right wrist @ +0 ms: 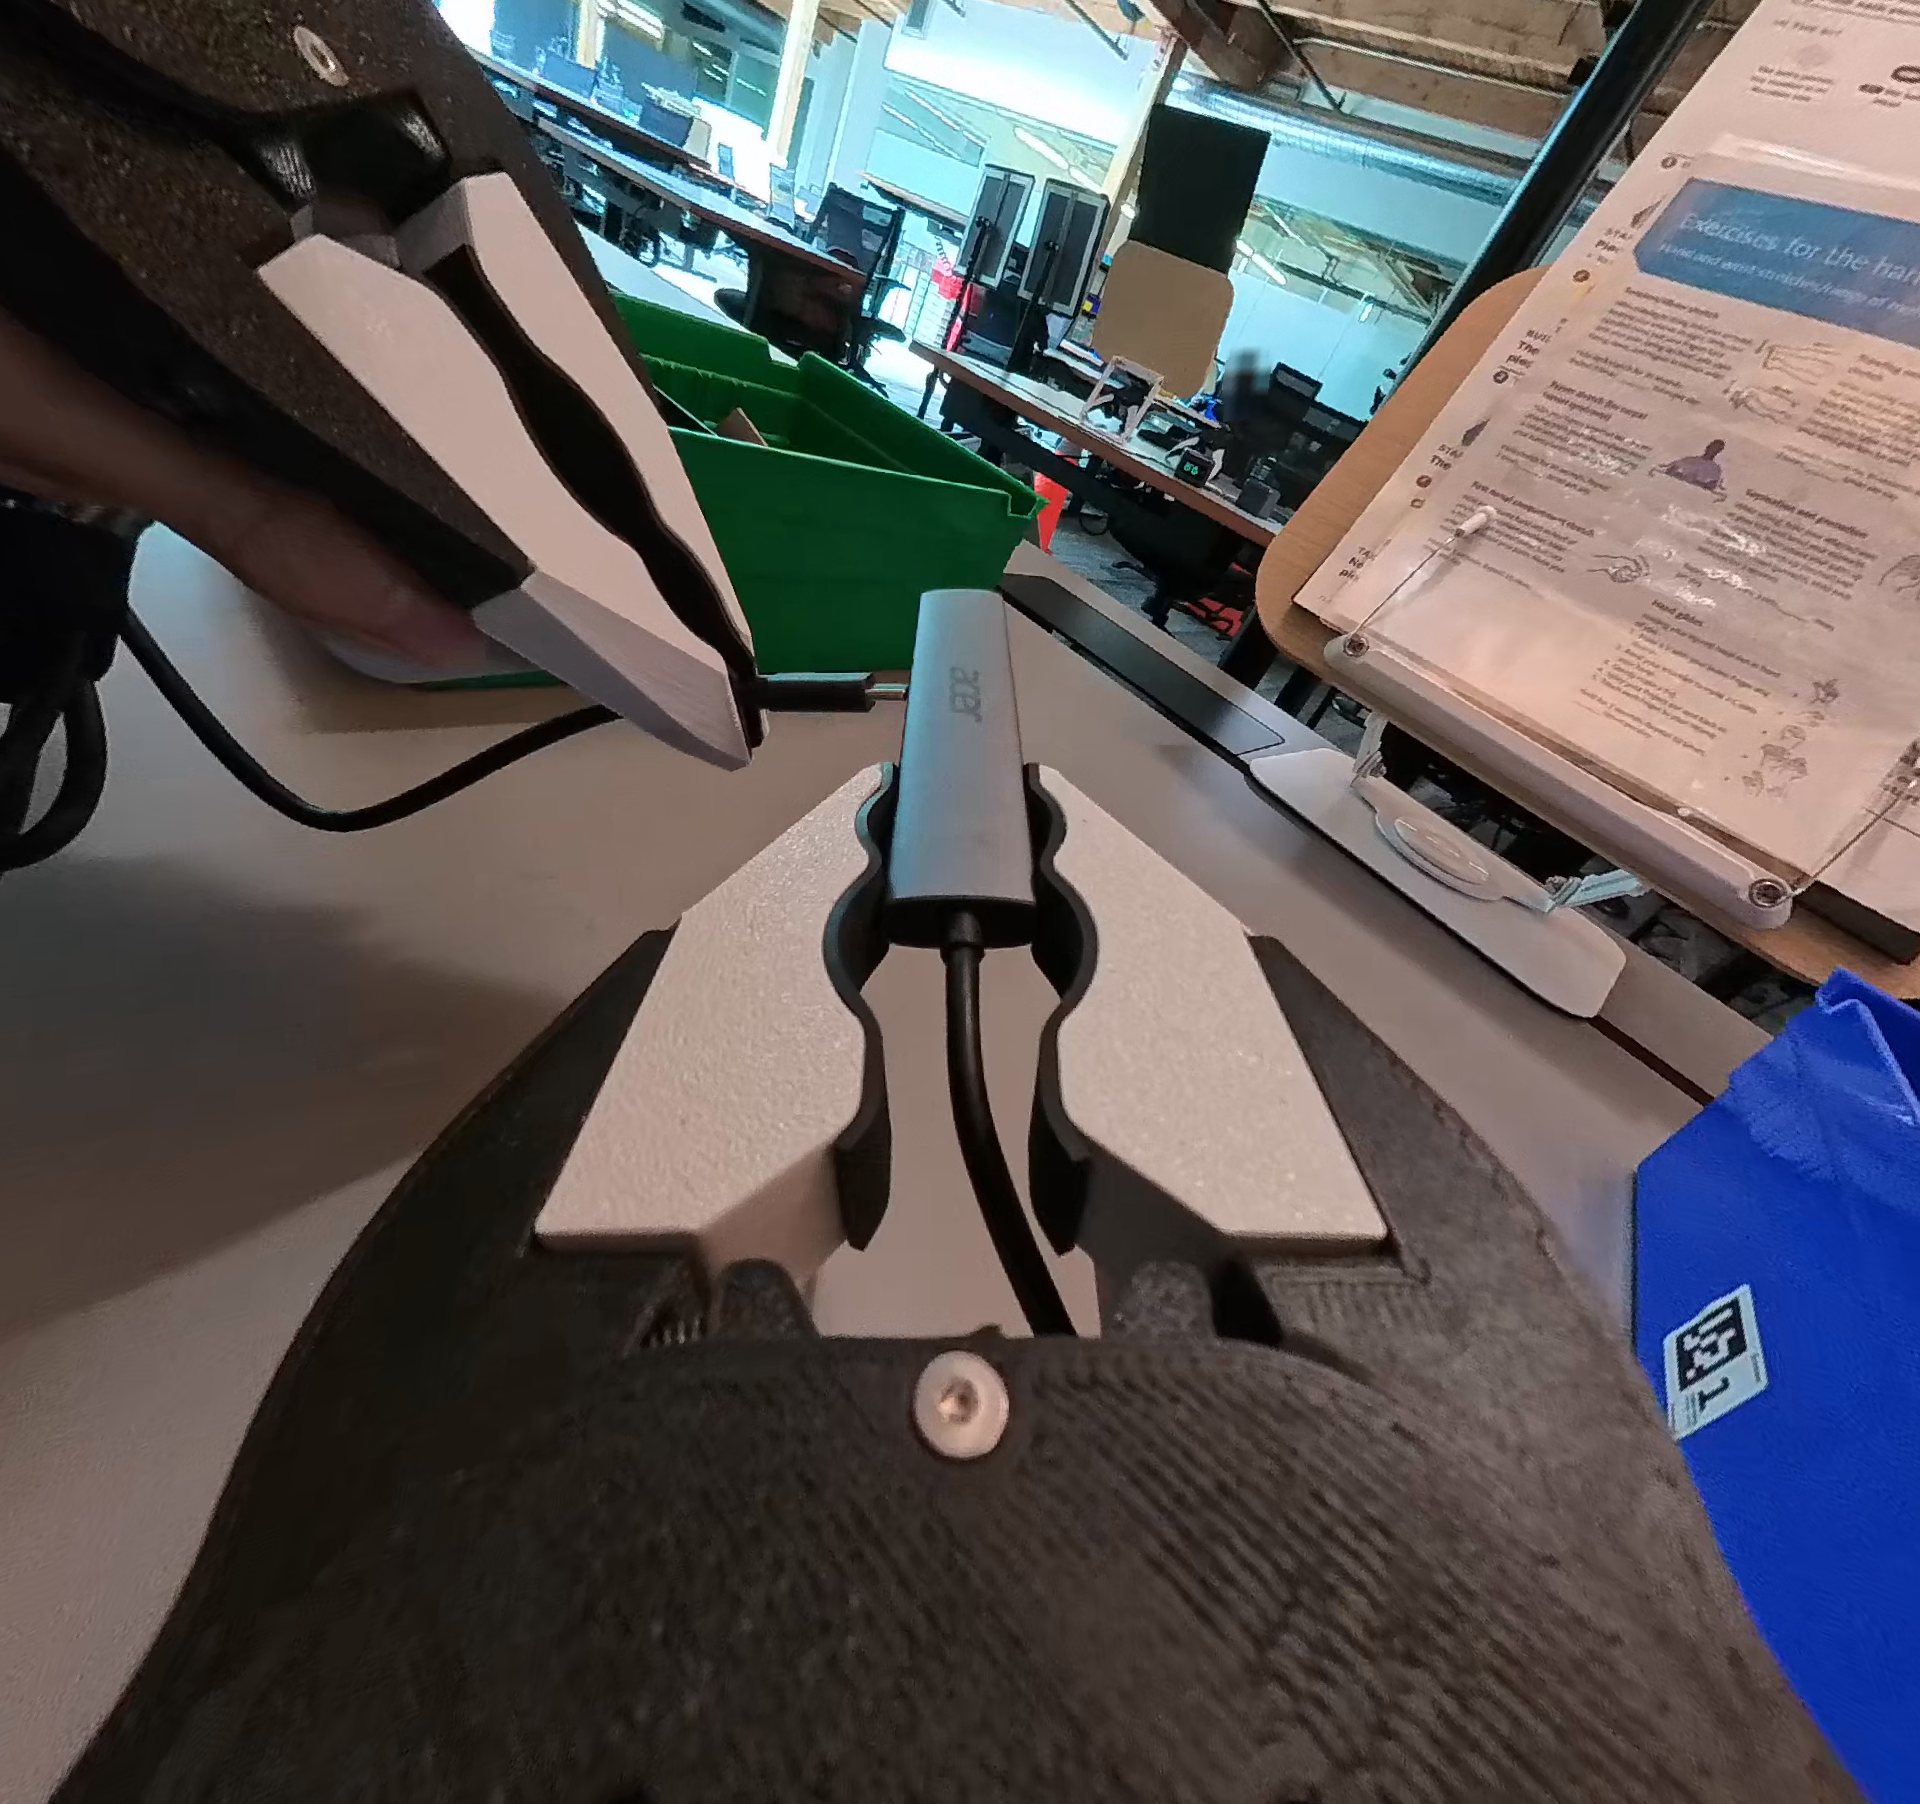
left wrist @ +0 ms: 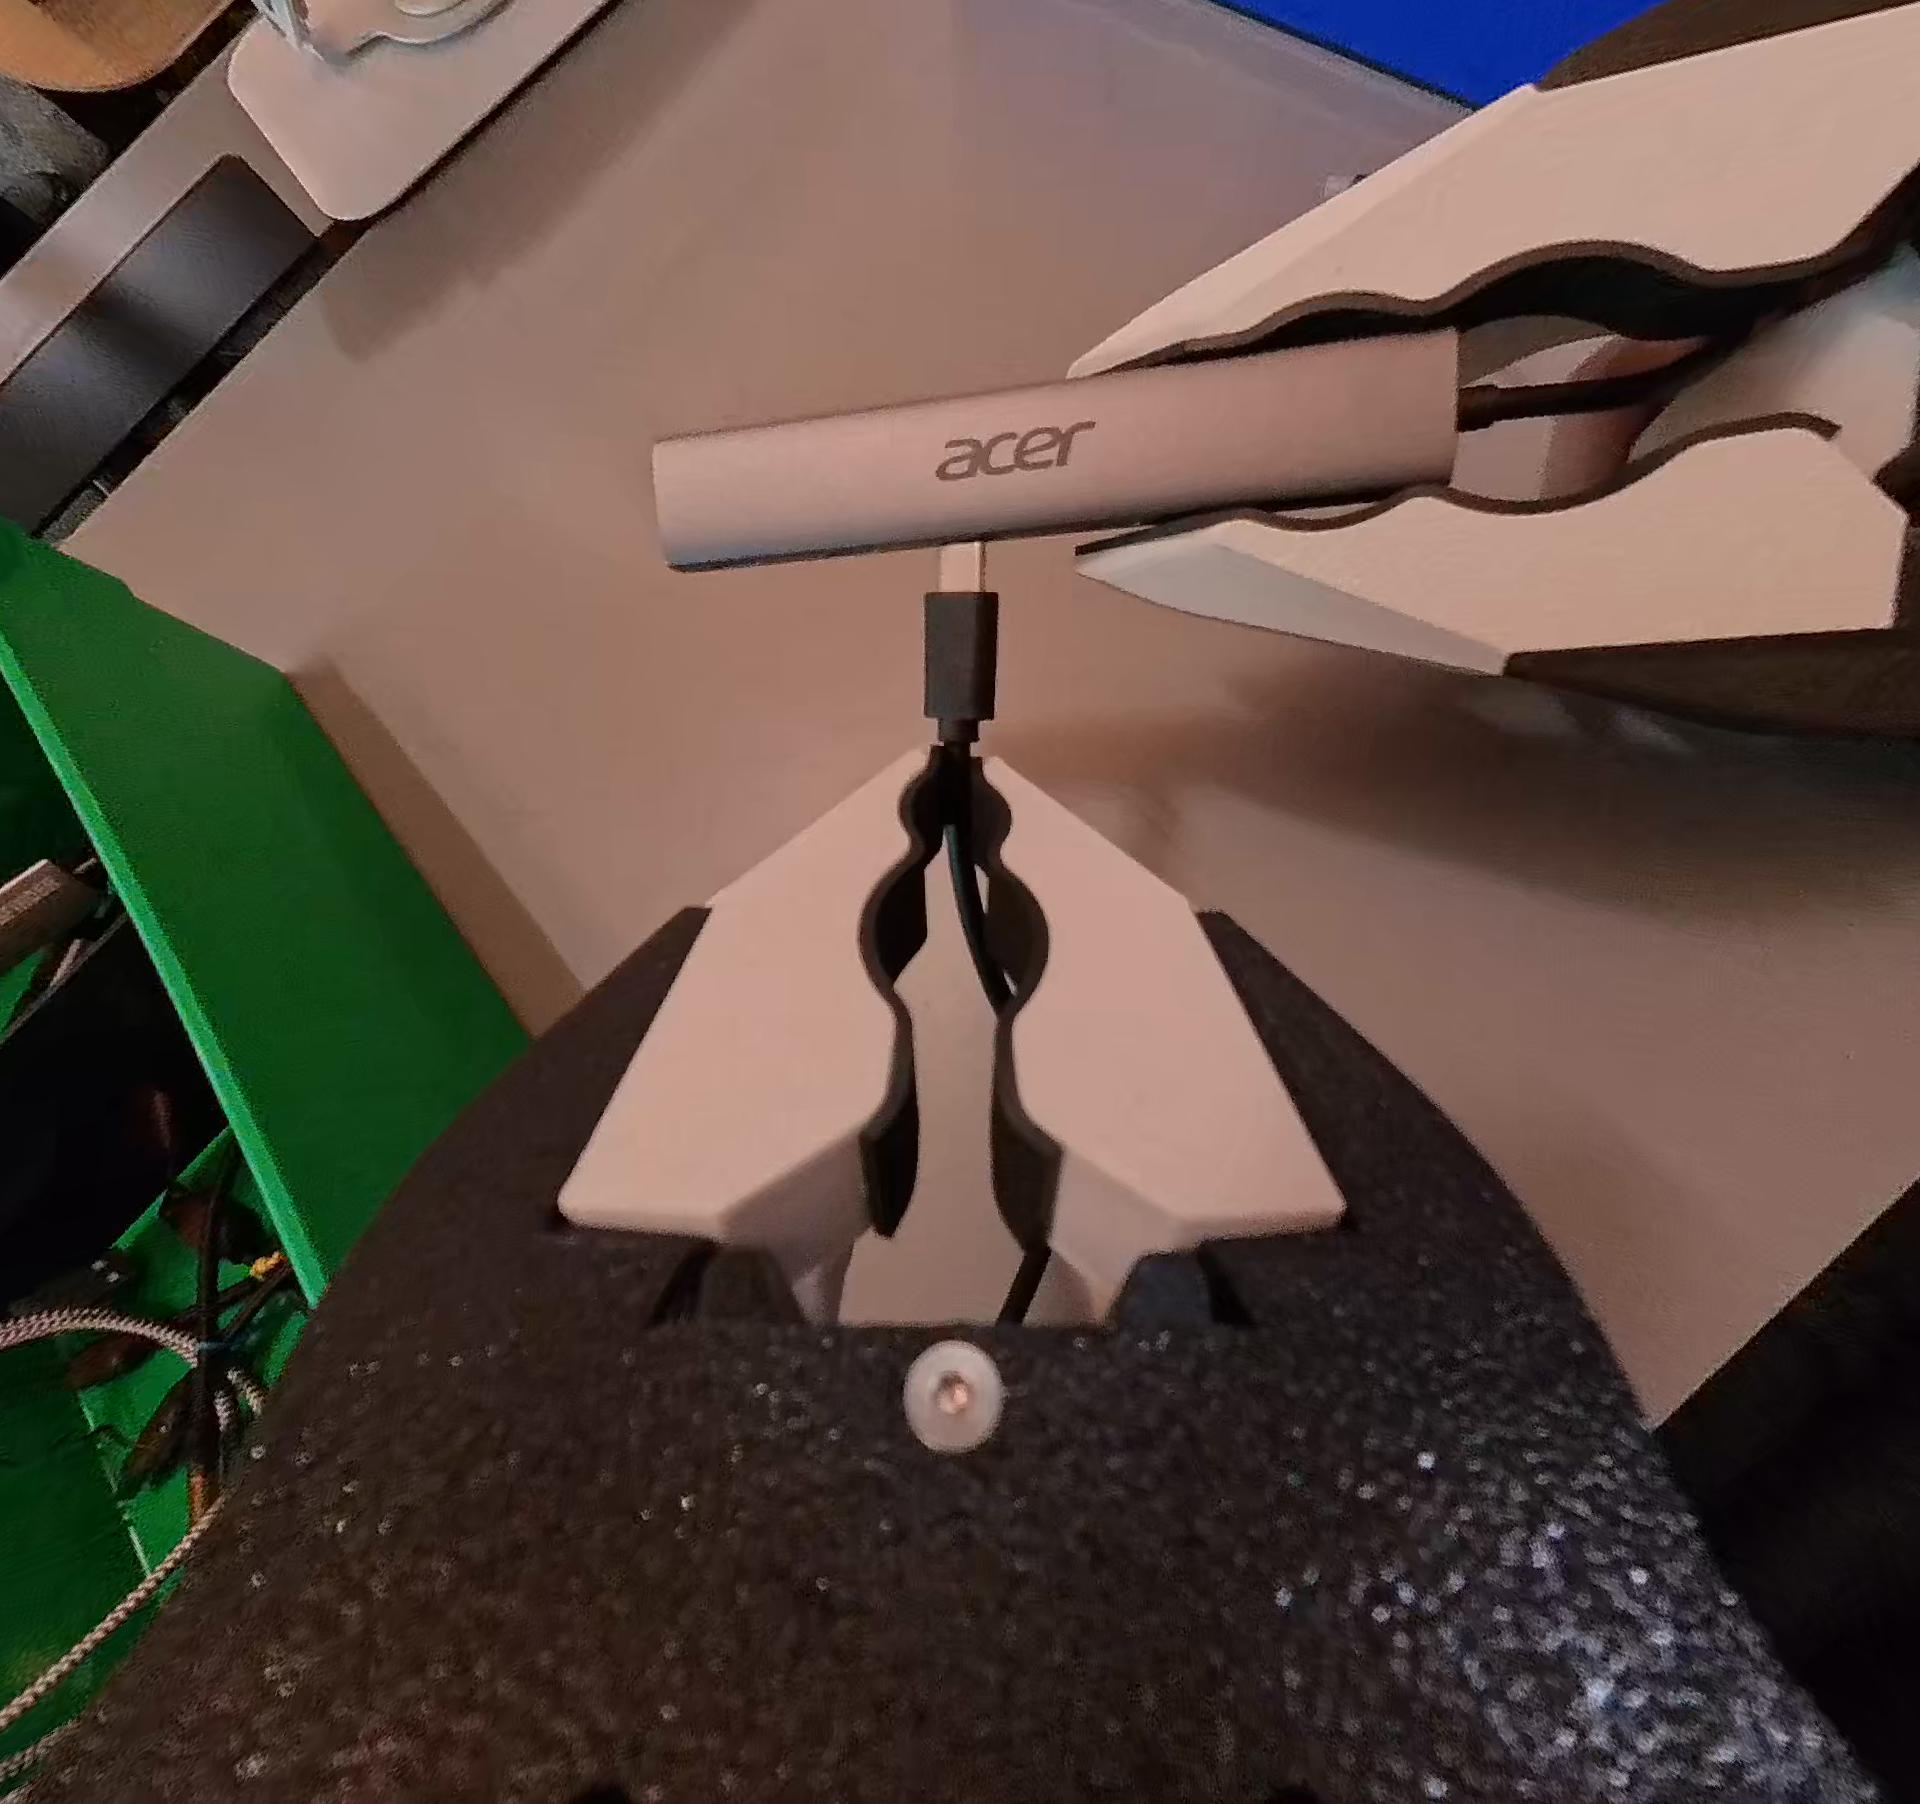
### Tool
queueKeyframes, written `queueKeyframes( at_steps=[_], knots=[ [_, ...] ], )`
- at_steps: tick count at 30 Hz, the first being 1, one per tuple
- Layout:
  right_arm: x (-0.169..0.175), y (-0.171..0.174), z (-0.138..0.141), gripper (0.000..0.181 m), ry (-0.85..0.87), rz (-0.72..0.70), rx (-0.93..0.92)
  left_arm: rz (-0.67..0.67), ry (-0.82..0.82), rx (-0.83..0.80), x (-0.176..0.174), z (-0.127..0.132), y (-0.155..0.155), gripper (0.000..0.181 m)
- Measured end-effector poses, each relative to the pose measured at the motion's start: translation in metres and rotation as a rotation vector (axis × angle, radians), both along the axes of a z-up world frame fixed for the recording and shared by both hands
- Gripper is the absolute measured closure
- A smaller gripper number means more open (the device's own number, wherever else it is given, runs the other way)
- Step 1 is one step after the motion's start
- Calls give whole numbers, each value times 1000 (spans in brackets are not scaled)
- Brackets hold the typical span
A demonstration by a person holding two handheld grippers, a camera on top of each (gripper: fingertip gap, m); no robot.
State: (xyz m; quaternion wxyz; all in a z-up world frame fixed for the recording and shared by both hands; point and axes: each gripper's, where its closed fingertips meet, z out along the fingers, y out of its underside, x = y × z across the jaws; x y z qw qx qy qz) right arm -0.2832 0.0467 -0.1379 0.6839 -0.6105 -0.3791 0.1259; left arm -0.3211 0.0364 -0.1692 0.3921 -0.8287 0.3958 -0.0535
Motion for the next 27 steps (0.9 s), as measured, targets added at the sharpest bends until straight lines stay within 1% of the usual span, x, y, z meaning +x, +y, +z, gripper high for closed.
queueKeyframes(
  at_steps=[6,11,15,17,21,25,27],
  knots=[
    [0,0,-3,159,-15,-4,-10,2,27,5,1,-2,0,180],
    [0,0,-4,159,-21,5,-22,23,87,46,-1,-3,2,180],
    [-1,1,-8,159,-80,-30,-4,38,127,64,0,-5,3,180],
    [-2,1,-9,159,-90,-31,4,29,102,59,1,-5,3,180],
    [0,-1,-3,159,-13,-1,-23,8,13,56,5,2,3,181],
    [-1,-1,-10,158,-58,18,-42,-8,29,66,6,1,2,181],
    [1,-3,-8,158,-53,27,-34,-16,-4,78,9,4,3,181]
  ],
)
